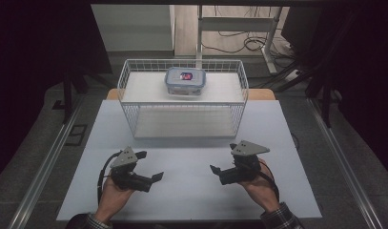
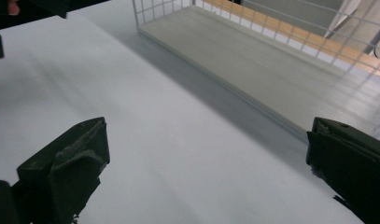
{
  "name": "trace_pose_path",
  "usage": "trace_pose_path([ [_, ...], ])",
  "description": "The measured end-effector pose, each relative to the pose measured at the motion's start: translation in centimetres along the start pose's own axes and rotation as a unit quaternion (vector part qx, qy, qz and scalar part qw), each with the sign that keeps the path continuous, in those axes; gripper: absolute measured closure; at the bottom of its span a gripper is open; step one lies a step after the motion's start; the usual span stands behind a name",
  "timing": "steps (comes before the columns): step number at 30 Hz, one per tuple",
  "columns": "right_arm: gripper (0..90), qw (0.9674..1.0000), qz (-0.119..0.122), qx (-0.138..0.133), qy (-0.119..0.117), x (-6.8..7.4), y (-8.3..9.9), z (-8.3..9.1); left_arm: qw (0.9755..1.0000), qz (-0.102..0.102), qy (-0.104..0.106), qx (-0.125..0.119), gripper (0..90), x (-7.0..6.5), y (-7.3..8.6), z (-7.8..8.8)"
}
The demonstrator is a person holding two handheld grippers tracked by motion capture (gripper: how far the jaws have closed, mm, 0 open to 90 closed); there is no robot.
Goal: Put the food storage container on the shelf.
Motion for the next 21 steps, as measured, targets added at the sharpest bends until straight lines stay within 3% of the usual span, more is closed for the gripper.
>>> trace_pose_path([
  [8,0.0,0.9994,-0.023,0.005,0.025,-1.2,2.5,1.2,0.9996,0.000,-0.026,0.012,0.9,0.3,1.7,1.1],
  [17,0.0,0.9987,-0.026,0.009,0.044,-1.6,4.6,2.3,0.9983,0.018,-0.049,0.024,0.3,1.0,4.1,2.3],
  [21,0.0,0.9981,-0.024,0.024,0.051,-1.7,6.1,2.5,0.9952,0.019,-0.078,0.056,0.3,1.6,5.5,2.9],
])
Point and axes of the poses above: each handheld gripper's, and its own axes: z roughly backward along the jaws, y roughly out of its underside, x roughly to its left, the point moved 6 cm from there along -z, roughly forward along the jaws, and after that the axes turned 15 degrees about y, right-handed, at the moved point
